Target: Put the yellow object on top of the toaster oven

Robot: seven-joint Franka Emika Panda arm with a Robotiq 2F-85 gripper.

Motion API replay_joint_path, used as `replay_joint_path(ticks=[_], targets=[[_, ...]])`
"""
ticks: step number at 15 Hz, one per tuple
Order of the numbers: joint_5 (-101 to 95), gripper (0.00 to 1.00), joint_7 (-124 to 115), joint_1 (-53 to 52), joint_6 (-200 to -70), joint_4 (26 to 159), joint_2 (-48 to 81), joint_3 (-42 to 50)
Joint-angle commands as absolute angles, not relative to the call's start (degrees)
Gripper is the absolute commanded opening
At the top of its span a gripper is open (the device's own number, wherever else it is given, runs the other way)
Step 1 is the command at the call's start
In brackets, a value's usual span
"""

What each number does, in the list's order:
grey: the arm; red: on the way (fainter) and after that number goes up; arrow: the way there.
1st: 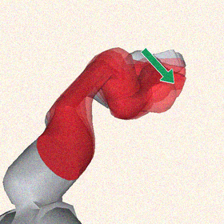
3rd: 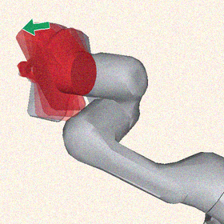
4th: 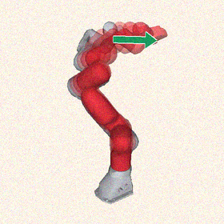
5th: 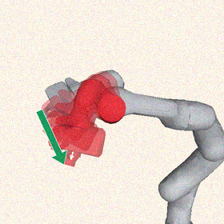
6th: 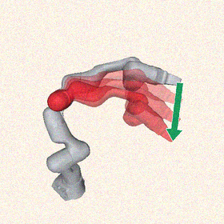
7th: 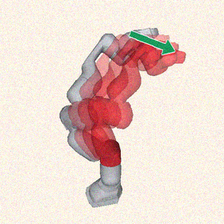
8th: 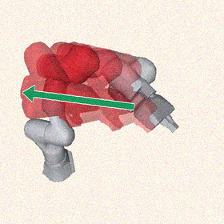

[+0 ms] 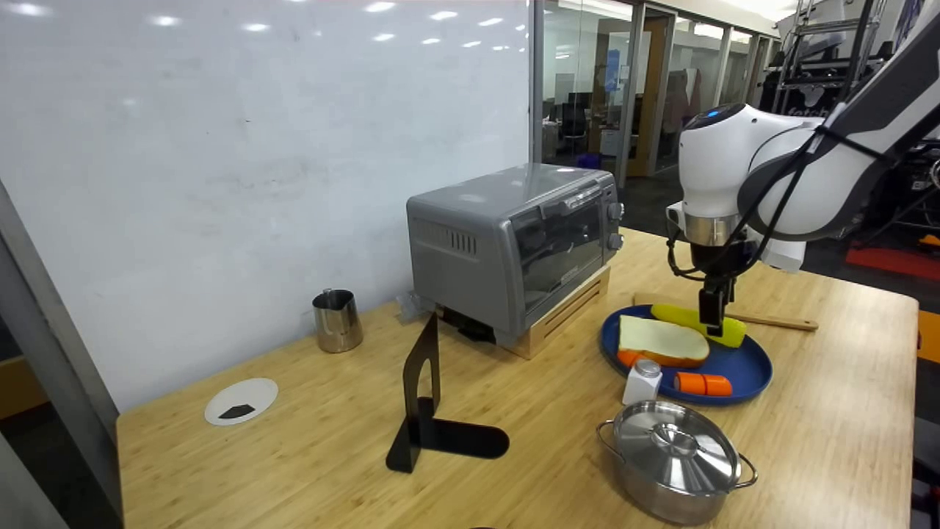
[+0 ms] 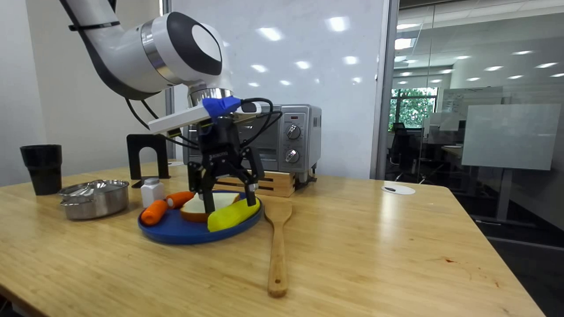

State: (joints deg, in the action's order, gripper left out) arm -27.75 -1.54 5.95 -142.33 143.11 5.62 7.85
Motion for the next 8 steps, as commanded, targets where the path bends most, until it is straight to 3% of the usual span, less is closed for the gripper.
replay_joint_path(ticks=[1, 8], targets=[[-30.1, 0.68, -3.1, 5.5, -143.3, 141.9, 7.1, 8.0], [-30.8, 0.19, -3.5, 5.1, -143.6, 141.7, 6.9, 8.0]])
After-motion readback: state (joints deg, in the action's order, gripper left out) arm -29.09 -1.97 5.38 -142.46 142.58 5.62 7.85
